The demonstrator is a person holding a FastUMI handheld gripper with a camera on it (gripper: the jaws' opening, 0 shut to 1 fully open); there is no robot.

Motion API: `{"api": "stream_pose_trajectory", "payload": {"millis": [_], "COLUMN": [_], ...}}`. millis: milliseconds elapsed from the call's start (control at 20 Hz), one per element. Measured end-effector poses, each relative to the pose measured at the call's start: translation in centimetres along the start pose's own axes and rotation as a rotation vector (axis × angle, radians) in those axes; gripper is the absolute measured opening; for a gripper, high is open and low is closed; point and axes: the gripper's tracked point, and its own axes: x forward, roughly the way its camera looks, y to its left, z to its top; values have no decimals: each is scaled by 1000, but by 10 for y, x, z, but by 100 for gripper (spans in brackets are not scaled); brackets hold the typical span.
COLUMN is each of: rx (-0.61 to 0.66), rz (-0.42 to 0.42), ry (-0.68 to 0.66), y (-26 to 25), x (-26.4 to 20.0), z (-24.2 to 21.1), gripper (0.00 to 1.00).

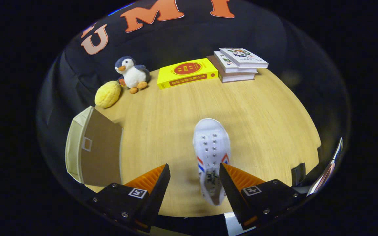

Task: Open the storage box then place both shoes into the box .Put the left shoe in first, then the right shoe, with the right side of both shoes facing outward in a uniform manner.

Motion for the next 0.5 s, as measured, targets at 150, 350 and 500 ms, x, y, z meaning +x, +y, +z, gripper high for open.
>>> {"api": "stream_pose_trajectory", "payload": {"millis": [150, 350, 500], "rx": [-1, -30, -37], "rz": [-23, -29, -32], "ry": [40, 85, 78], "y": [-26, -41, -47], "x": [14, 36, 50], "z": [-22, -45, -44], "gripper": [85, 81, 78]}}
